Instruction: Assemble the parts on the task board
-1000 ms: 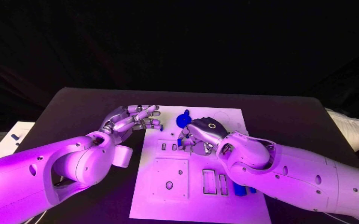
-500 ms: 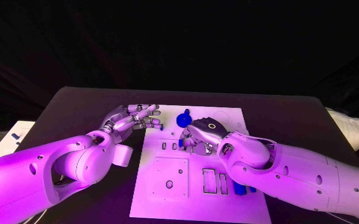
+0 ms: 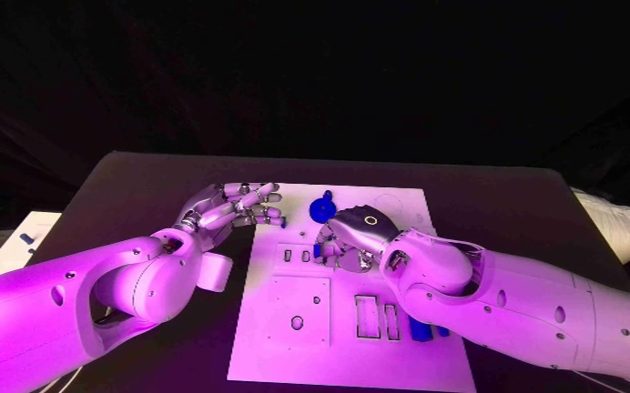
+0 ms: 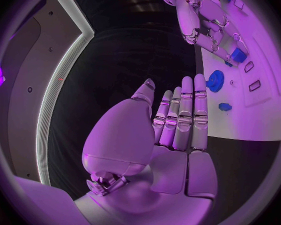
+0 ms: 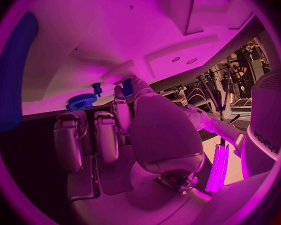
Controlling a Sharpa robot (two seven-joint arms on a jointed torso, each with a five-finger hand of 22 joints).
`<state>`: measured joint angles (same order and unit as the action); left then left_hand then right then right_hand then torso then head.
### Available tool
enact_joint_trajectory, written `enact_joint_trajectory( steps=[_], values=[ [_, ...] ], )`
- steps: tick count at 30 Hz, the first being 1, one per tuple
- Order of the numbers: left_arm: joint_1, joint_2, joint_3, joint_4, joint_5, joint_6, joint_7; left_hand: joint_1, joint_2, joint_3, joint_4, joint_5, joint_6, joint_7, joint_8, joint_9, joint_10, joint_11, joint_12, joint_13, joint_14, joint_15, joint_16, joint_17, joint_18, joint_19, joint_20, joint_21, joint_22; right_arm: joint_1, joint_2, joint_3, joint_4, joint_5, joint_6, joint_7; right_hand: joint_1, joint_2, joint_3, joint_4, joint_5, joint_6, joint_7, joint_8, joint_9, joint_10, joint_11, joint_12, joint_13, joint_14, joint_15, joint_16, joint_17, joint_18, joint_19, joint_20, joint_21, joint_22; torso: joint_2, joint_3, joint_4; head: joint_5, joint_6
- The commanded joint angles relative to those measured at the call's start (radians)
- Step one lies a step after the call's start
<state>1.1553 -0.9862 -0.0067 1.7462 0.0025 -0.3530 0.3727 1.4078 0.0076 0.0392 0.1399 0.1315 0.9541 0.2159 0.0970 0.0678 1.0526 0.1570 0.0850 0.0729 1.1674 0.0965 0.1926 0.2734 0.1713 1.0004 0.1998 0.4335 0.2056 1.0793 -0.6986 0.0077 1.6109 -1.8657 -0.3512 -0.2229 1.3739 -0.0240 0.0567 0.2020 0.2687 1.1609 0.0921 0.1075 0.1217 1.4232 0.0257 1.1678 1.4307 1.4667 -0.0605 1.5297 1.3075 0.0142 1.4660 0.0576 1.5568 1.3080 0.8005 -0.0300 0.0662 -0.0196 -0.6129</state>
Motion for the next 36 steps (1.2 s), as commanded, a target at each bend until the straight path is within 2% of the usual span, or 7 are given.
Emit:
enact_joint_trajectory(
  steps=[1, 7, 10, 29, 36],
  values=[
    [0.000, 0.001, 0.000, 0.001, 0.001, 0.018, 0.003, 0.009, 0.003, 0.000, -0.007, -0.003, -0.004, 0.003, -0.005, -0.001, -0.005, 0.004, -0.007, -0.001, 0.004, 0.003, -0.007, 0.003, 0.009, -0.007, 0.003, 0.003, 0.002, -0.005, 0.001, -0.005, -0.004, -0.013, 0.063, -0.018, -0.009, -0.007, -0.002, 0.006, -0.004, 0.006, -0.007, -0.002, 0.000, 0.018, -0.021, -0.008, -0.109, 0.084, 0.000, -0.007, 0.168, -0.006, 0.080, -0.003, -0.001, 0.233, 0.000, 0.0000, 0.0003, 0.000, -0.001],
    [0.000, 0.002, 0.000, 0.000, 0.001, 0.017, 0.003, 0.009, 0.003, 0.000, -0.007, -0.003, -0.004, 0.003, -0.005, -0.001, -0.005, 0.004, -0.007, -0.001, 0.004, 0.003, -0.007, 0.003, 0.009, -0.007, 0.003, 0.003, 0.002, -0.005, 0.002, -0.006, -0.002, -0.012, 0.075, -0.019, -0.013, -0.012, -0.004, 0.009, -0.008, 0.001, -0.004, -0.007, 0.000, 0.016, -0.019, -0.012, -0.111, 0.083, 0.002, -0.009, 0.164, -0.006, 0.078, -0.002, -0.002, 0.231, 0.000, 0.0000, 0.0002, -0.001, -0.003],
    [0.000, 0.002, 0.000, 0.000, 0.001, 0.018, 0.003, 0.009, 0.003, 0.000, -0.007, -0.003, -0.004, 0.003, -0.005, -0.001, -0.005, 0.004, -0.007, -0.001, 0.004, 0.003, -0.007, 0.003, 0.009, -0.007, 0.003, 0.003, 0.002, -0.005, 0.001, -0.007, 0.001, -0.011, 0.084, -0.022, -0.020, -0.019, -0.007, 0.012, -0.010, -0.004, -0.001, -0.011, 0.000, 0.014, -0.016, -0.015, -0.112, 0.082, 0.004, -0.011, 0.161, -0.005, 0.076, 0.000, -0.003, 0.229, 0.000, -0.0001, -0.0002, 0.005, -0.002],
    [0.000, 0.002, 0.000, -0.001, 0.001, 0.017, 0.002, 0.009, 0.003, 0.000, -0.007, -0.003, -0.004, 0.003, -0.005, -0.001, -0.005, 0.004, -0.007, -0.001, 0.004, 0.003, -0.007, 0.003, 0.009, -0.007, 0.003, 0.003, 0.002, -0.005, 0.000, -0.007, 0.002, -0.013, 0.088, -0.038, -0.032, -0.035, -0.014, 0.020, -0.011, -0.020, 0.007, -0.026, -0.001, 0.006, -0.009, -0.035, -0.122, 0.079, 0.010, -0.019, 0.148, -0.004, 0.073, 0.005, -0.005, 0.225, 0.000, -0.0001, 0.0004, -0.002, -0.004],
    [0.000, 0.002, 0.000, -0.001, 0.001, 0.017, 0.000, 0.014, 0.010, 0.005, -0.012, -0.002, -0.003, 0.003, -0.008, -0.001, -0.005, 0.004, -0.009, -0.001, 0.005, 0.003, -0.010, 0.007, 0.010, -0.008, 0.003, 0.004, 0.002, -0.005, 0.000, -0.007, 0.003, -0.022, 0.092, -0.063, -0.066, -0.069, -0.035, 0.045, -0.018, -0.058, 0.020, -0.044, -0.005, -0.023, 0.003, -0.102, -0.159, 0.075, 0.022, -0.031, 0.128, -0.002, 0.066, 0.015, -0.010, 0.216, 0.000, 0.0000, 0.0001, -0.003, -0.003]
  ],
)
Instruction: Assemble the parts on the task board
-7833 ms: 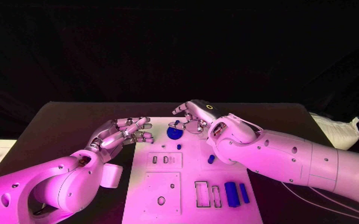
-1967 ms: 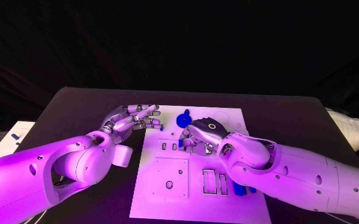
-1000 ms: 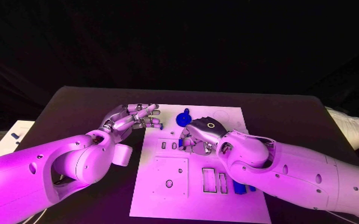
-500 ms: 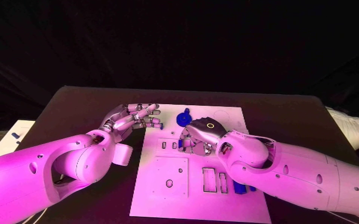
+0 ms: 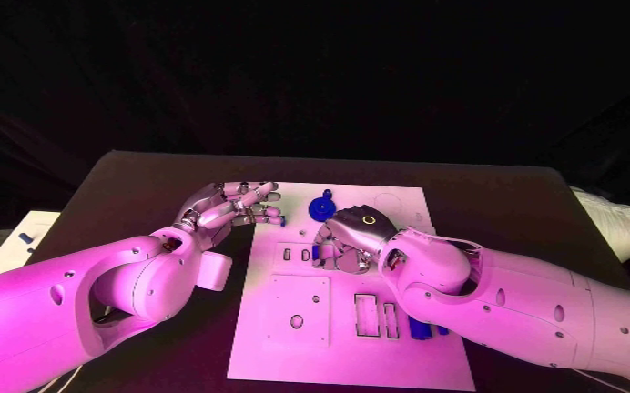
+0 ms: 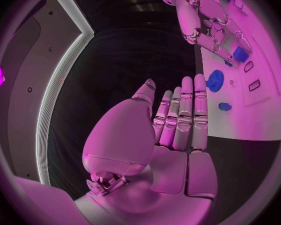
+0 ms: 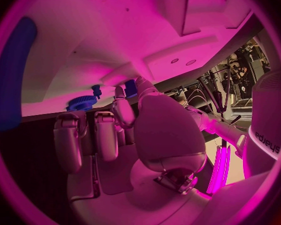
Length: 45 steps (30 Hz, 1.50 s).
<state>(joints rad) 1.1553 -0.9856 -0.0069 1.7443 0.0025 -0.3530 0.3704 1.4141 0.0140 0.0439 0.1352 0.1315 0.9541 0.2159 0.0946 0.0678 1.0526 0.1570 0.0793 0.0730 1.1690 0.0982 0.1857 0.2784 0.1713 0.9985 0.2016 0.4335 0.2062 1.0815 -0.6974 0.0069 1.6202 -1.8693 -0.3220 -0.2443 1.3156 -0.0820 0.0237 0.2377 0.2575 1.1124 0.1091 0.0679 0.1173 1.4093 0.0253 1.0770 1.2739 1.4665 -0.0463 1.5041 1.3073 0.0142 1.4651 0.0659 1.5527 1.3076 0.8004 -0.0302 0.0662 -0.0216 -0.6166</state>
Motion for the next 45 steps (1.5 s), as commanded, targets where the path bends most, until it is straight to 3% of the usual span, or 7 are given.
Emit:
enact_joint_trajectory(
  steps=[1, 16, 21, 23, 30, 39, 45],
  values=[
    [0.000, 0.002, 0.000, 0.001, 0.001, 0.017, 0.003, 0.007, 0.003, 0.001, -0.008, -0.002, -0.003, 0.003, -0.005, -0.001, -0.005, 0.004, -0.004, -0.001, 0.004, 0.001, -0.003, 0.002, 0.010, -0.006, 0.001, 0.004, 0.002, -0.007, -0.002, -0.007, -0.007, -0.019, 0.063, -0.043, -0.011, -0.014, -0.004, 0.012, -0.008, -0.013, 0.004, -0.005, -0.001, -0.011, 0.004, -0.016, -0.005, 0.075, 0.008, -0.007, 0.126, -0.001, 0.065, 0.008, -0.007, 0.215, 0.000, 0.0001, 0.0000, -0.001, 0.000],
    [0.000, 0.002, 0.000, 0.001, 0.001, 0.018, -0.004, 0.007, 0.003, 0.001, -0.008, -0.002, -0.003, 0.003, -0.005, -0.001, -0.005, 0.004, -0.004, -0.001, 0.004, 0.001, -0.003, 0.002, 0.010, -0.006, 0.001, 0.004, 0.002, -0.007, -0.001, -0.007, -0.004, -0.033, 0.038, -0.070, -0.056, -0.049, -0.023, 0.053, -0.020, -0.036, 0.009, -0.001, 0.004, -0.021, 0.010, -0.039, -0.022, 0.073, 0.014, -0.015, 0.115, 0.000, 0.062, 0.015, -0.009, 0.212, 0.000, 0.0000, -0.0001, -0.002, -0.001],
    [0.000, 0.001, 0.000, 0.000, 0.001, 0.019, -0.006, 0.007, 0.003, 0.001, -0.008, -0.002, -0.003, 0.003, -0.005, -0.001, -0.005, 0.004, -0.004, -0.001, 0.004, 0.001, -0.003, 0.002, 0.010, -0.006, 0.001, 0.004, 0.002, -0.008, -0.006, -0.007, 0.005, -0.039, -0.040, -0.064, -0.103, -0.076, -0.061, 0.056, -0.018, -0.053, 0.014, -0.004, 0.006, -0.021, 0.014, -0.039, -0.024, 0.073, 0.017, -0.018, 0.112, 0.000, 0.061, 0.017, -0.010, 0.210, 0.000, 0.0007, -0.0002, -0.003, -0.001],
    [0.000, 0.002, 0.000, -0.001, 0.001, 0.019, -0.006, 0.008, 0.004, 0.002, -0.009, -0.002, -0.003, 0.003, -0.006, -0.001, -0.005, 0.004, -0.004, -0.001, 0.004, 0.001, -0.004, 0.003, 0.010, -0.006, 0.001, 0.004, 0.002, -0.009, -0.011, -0.006, 0.013, -0.032, -0.094, -0.046, -0.126, -0.107, -0.138, 0.060, -0.031, -0.113, 0.029, -0.008, -0.005, -0.020, 0.027, -0.030, -0.020, 0.073, 0.026, -0.019, 0.112, 0.001, 0.060, 0.023, -0.011, 0.208, 0.000, 0.0009, -0.0003, -0.004, 0.001],
    [0.000, 0.003, -0.001, -0.005, 0.001, 0.020, -0.007, 0.008, 0.004, 0.002, -0.009, -0.002, -0.003, 0.003, -0.006, -0.001, -0.005, 0.004, -0.004, -0.001, 0.004, 0.001, -0.004, 0.003, 0.010, -0.006, 0.001, 0.004, 0.002, -0.010, -0.033, -0.002, 0.046, 0.001, -0.215, 0.022, -0.124, -0.128, -0.189, 0.062, -0.051, -0.151, 0.041, -0.007, -0.009, -0.007, 0.037, 0.013, 0.004, 0.074, 0.036, -0.016, 0.117, 0.000, 0.063, 0.033, -0.010, 0.212, -0.001, 0.0010, -0.0003, -0.005, 0.003],
    [-0.001, 0.010, -0.002, -0.018, 0.001, 0.026, -0.011, 0.011, 0.005, 0.004, -0.012, -0.002, -0.003, 0.004, -0.007, -0.001, -0.006, 0.005, -0.005, -0.002, 0.005, 0.001, -0.005, 0.005, 0.010, -0.006, 0.001, 0.005, 0.003, -0.003, -0.090, 0.016, 0.103, 0.081, -0.299, 0.089, -0.115, -0.109, -0.175, 0.061, -0.042, -0.160, 0.044, -0.005, -0.008, -0.007, 0.040, 0.020, 0.008, 0.074, 0.039, -0.017, 0.116, 0.000, 0.063, 0.037, -0.010, 0.212, -0.005, 0.0011, -0.0013, -0.008, 0.008],
    [-0.002, 0.017, -0.003, -0.032, -0.026, 0.033, -0.048, 0.012, 0.008, 0.012, -0.022, -0.003, 0.011, -0.003, -0.005, 0.001, 0.022, -0.006, 0.003, 0.003, 0.050, -0.012, 0.016, 0.027, 0.013, 0.018, -0.009, 0.028, 0.014, 0.032, -0.166, 0.026, 0.151, 0.360, -0.277, 0.241, -0.066, -0.025, -0.120, 0.054, -0.040, -0.147, 0.040, -0.001, -0.001, -0.019, 0.038, 0.010, 0.000, 0.070, 0.038, -0.025, 0.103, 0.003, 0.052, 0.038, -0.017, 0.200, -0.012, 0.0041, -0.0001, -0.005, 0.007]
  ],
)
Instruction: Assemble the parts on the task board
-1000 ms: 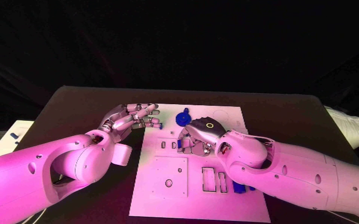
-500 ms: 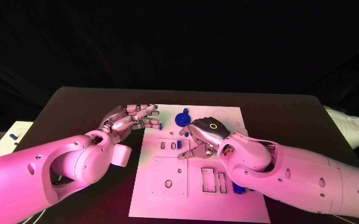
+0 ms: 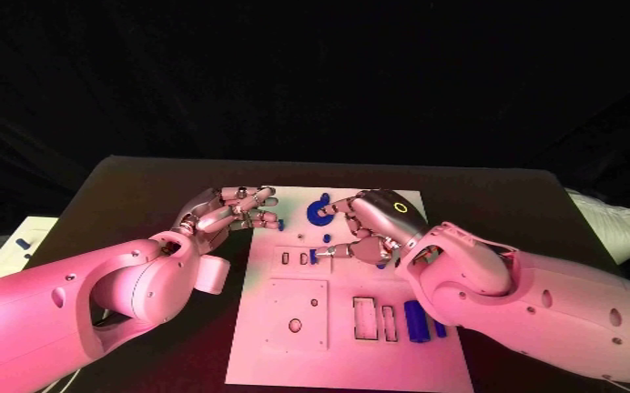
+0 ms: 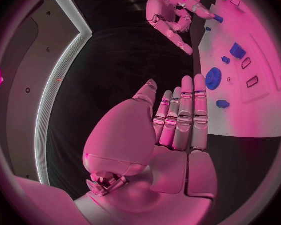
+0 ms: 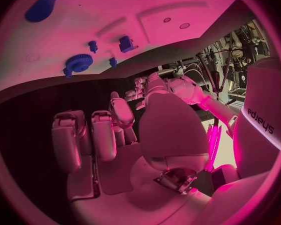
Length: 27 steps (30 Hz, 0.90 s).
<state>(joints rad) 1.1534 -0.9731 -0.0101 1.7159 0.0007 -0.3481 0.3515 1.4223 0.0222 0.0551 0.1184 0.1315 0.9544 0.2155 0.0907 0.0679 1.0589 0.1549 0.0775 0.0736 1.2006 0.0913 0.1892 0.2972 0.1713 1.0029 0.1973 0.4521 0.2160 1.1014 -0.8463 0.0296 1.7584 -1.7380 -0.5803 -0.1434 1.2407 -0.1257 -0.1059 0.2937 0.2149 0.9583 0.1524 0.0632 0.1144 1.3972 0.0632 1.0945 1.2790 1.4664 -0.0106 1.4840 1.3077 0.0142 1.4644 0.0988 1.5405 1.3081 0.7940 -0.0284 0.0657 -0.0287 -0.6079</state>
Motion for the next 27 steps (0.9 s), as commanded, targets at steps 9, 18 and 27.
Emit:
enact_joint_trajectory(
  steps=[9, 18, 27],
  values=[
    [0.020, 0.029, 0.000, -0.044, -0.349, 0.177, -0.371, -0.171, -0.019, -0.082, 0.130, -0.007, 0.091, -0.083, 0.040, 0.020, 0.272, -0.104, 0.193, 0.133, 0.326, -0.115, 0.864, 0.744, -0.033, 0.318, -0.105, 0.463, 0.413, 0.105, -0.140, 0.007, 0.013, 0.732, 0.051, 0.230, 0.147, 0.094, 0.061, -0.063, 0.067, 0.027, -0.010, 0.007, 0.011, 0.016, -0.009, 0.062, 0.035, 0.073, -0.005, -0.001, 0.112, 0.002, 0.056, -0.001, -0.004, 0.203, -0.034, 0.0066, -0.0056, 0.001, -0.011],
    [0.100, 0.102, 0.001, -0.081, -0.674, 0.340, -0.753, -0.199, 0.025, -0.192, 0.171, -0.049, 0.119, -0.138, 0.254, 0.150, 0.236, -0.147, 0.922, 0.806, 0.370, -0.149, 1.382, 1.274, -0.111, 0.437, -0.142, 0.953, 1.054, 0.127, -0.188, 0.002, -0.012, 0.868, 0.064, 0.196, 0.138, 0.105, 0.051, -0.068, 0.069, 0.112, -0.032, 0.052, 0.036, 0.058, -0.026, 0.169, 0.103, 0.075, -0.018, 0.003, 0.119, 0.000, 0.063, -0.010, 0.001, 0.210, -0.054, 0.0124, -0.0123, 0.007, -0.012],
    [0.150, 0.210, 0.001, -0.138, -0.877, 0.471, -0.992, -0.251, 0.055, -0.291, 0.172, -0.079, 0.051, -0.168, 0.468, 0.361, 0.309, -0.179, 1.187, 1.097, 0.370, -0.170, 1.382, 1.274, -0.151, 0.525, -0.165, 1.073, 1.266, 0.128, -0.193, -0.003, -0.020, 0.833, 0.050, 0.139, 0.112, 0.104, 0.031, -0.059, 0.064, 0.124, -0.042, 0.067, 0.053, 0.061, -0.035, 0.178, 0.109, 0.075, -0.027, 0.003, 0.119, 0.000, 0.063, -0.021, 0.001, 0.212, -0.066, 0.0184, -0.0195, 0.021, -0.023]
  ],
)
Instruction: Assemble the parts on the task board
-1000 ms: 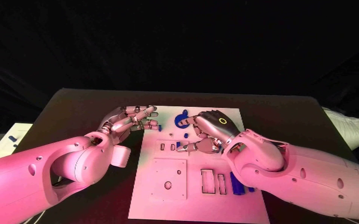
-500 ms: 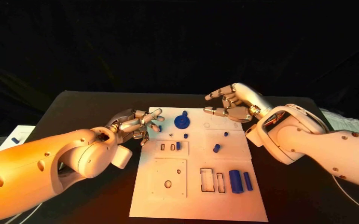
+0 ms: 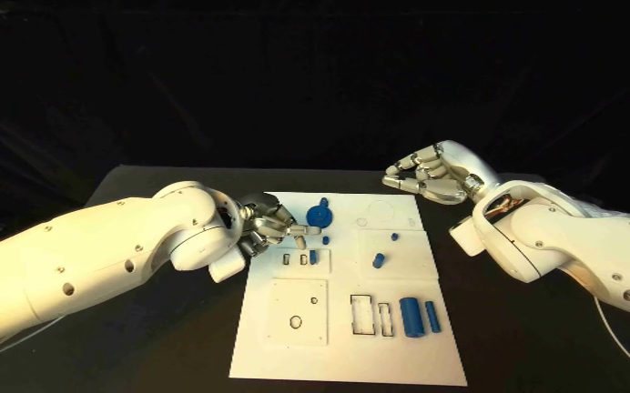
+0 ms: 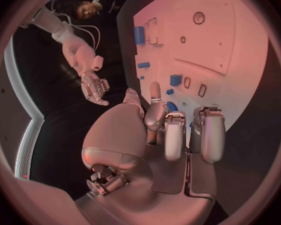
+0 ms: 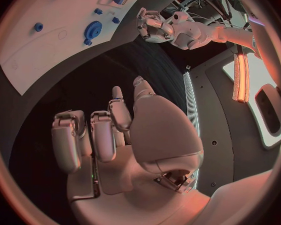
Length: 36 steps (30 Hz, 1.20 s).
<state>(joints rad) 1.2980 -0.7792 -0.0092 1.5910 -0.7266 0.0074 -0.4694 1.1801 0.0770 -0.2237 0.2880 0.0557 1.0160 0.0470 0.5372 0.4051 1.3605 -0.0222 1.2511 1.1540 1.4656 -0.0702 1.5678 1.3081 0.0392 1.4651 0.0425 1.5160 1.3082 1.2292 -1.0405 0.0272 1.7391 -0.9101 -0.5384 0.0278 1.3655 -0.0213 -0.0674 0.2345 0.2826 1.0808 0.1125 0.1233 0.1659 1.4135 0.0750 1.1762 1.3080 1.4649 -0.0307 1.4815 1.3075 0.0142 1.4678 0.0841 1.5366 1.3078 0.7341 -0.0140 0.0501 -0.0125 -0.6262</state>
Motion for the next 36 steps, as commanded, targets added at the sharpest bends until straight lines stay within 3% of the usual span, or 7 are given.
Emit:
enact_joint_trajectory(
  steps=[1, 7, 10, 16, 20, 27, 36],
  values=[
    [0.008, 0.026, 0.000, -0.019, -0.163, 0.125, -0.191, -0.013, 0.001, -0.018, 0.003, -0.004, -0.015, -0.002, 0.029, 0.033, 0.010, 0.000, 0.019, 0.023, 0.105, -0.010, 0.003, 0.263, -0.022, 0.068, -0.010, 0.014, 0.184, 0.000, 0.001, -0.001, -0.002, 0.000, 0.008, -0.036, -0.014, -0.001, -0.009, 0.001, -0.004, 0.001, -0.002, 0.007, 0.002, 0.044, -0.046, 0.095, 0.080, 0.076, -0.007, 0.005, 0.118, 0.000, 0.059, -0.006, 0.005, 0.211, -0.008, 0.0052, -0.0045, 0.005, -0.006],
    [0.016, 0.078, 0.000, -0.055, -0.223, 0.145, -0.261, -0.024, 0.013, -0.042, 0.003, -0.007, -0.036, -0.007, 0.073, 0.089, 0.021, -0.006, 0.042, 0.051, 0.105, -0.014, 0.003, 0.263, -0.032, 0.091, -0.015, 0.039, 0.232, -0.001, 0.003, -0.004, -0.006, -0.018, 0.005, -0.055, -0.022, -0.004, -0.017, 0.004, -0.003, -0.005, -0.002, 0.006, 0.005, 0.041, -0.046, 0.090, 0.078, 0.076, -0.007, 0.002, 0.114, 0.001, 0.057, -0.008, 0.003, 0.208, -0.010, 0.0085, -0.0042, 0.012, -0.015],
    [0.018, 0.101, 0.000, -0.074, -0.233, 0.147, -0.273, -0.023, 0.021, -0.047, 0.003, -0.006, -0.041, -0.010, 0.090, 0.111, 0.023, -0.008, 0.047, 0.057, 0.105, -0.016, 0.003, 0.263, -0.033, 0.094, -0.016, 0.042, 0.238, -0.002, 0.005, -0.004, -0.008, -0.023, 0.006, -0.061, -0.024, -0.005, -0.020, 0.005, -0.002, -0.007, -0.002, 0.005, 0.006, 0.040, -0.046, 0.086, 0.075, 0.075, -0.007, 0.001, 0.112, 0.002, 0.055, -0.008, 0.002, 0.206, -0.009, 0.0071, -0.0018, 0.011, -0.016],
    [0.019, 0.144, 0.000, -0.114, -0.246, 0.172, -0.285, -0.017, 0.033, -0.054, 0.003, -0.001, -0.059, -0.012, 0.115, 0.148, 0.020, -0.010, 0.046, 0.057, 0.105, -0.017, 0.003, 0.263, -0.033, 0.093, -0.018, 0.042, 0.237, -0.003, 0.008, -0.005, -0.009, -0.034, 0.009, -0.071, -0.027, -0.007, -0.023, 0.006, 0.000, -0.010, -0.001, 0.005, 0.008, 0.036, -0.046, 0.077, 0.070, 0.074, -0.007, -0.003, 0.106, 0.003, 0.052, -0.008, -0.001, 0.202, -0.007, 0.0066, -0.0058, 0.017, -0.018],
    [0.019, 0.172, -0.002, -0.141, -0.250, 0.187, -0.289, -0.008, 0.039, -0.055, 0.001, 0.005, -0.075, -0.010, 0.122, 0.166, 0.015, -0.009, 0.044, 0.055, 0.105, -0.017, 0.003, 0.263, -0.033, 0.092, -0.018, 0.040, 0.236, -0.003, 0.010, -0.005, -0.010, -0.038, 0.013, -0.076, -0.027, -0.008, -0.026, 0.006, 0.003, -0.014, -0.001, 0.003, 0.009, 0.033, -0.045, 0.070, 0.067, 0.073, -0.007, -0.006, 0.102, 0.004, 0.048, -0.008, -0.003, 0.198, -0.007, 0.0052, -0.0057, 0.015, -0.021],
    [0.019, 0.218, -0.009, -0.191, -0.271, 0.219, -0.294, 0.004, 0.046, -0.056, 0.001, 0.017, -0.092, -0.008, 0.128, 0.186, 0.011, -0.007, 0.042, 0.054, 0.105, -0.015, 0.003, 0.263, -0.033, 0.092, -0.017, 0.040, 0.235, -0.004, 0.014, -0.006, -0.011, -0.043, 0.018, -0.081, -0.027, -0.008, -0.028, 0.005, 0.007, -0.017, 0.000, 0.003, 0.010, 0.031, -0.045, 0.066, 0.064, 0.072, -0.007, -0.008, 0.100, 0.005, 0.045, -0.008, -0.005, 0.195, -0.006, 0.0059, -0.0070, 0.015, -0.027],
    [0.018, 0.236, -0.011, -0.211, -0.284, 0.250, -0.298, 0.007, 0.047, -0.056, 0.001, 0.019, -0.095, -0.007, 0.129, 0.190, 0.010, -0.006, 0.042, 0.053, 0.105, -0.015, 0.003, 0.263, -0.033, 0.092, -0.016, 0.040, 0.235, -0.004, 0.014, -0.006, -0.011, -0.047, 0.021, -0.085, -0.027, -0.008, -0.029, 0.006, 0.010, -0.018, 0.000, 0.002, 0.011, 0.030, -0.045, 0.064, 0.063, 0.072, -0.007, -0.009, 0.097, 0.005, 0.045, -0.008, -0.006, 0.194, -0.006, 0.0062, -0.0045, 0.011, -0.033]
  ],
)
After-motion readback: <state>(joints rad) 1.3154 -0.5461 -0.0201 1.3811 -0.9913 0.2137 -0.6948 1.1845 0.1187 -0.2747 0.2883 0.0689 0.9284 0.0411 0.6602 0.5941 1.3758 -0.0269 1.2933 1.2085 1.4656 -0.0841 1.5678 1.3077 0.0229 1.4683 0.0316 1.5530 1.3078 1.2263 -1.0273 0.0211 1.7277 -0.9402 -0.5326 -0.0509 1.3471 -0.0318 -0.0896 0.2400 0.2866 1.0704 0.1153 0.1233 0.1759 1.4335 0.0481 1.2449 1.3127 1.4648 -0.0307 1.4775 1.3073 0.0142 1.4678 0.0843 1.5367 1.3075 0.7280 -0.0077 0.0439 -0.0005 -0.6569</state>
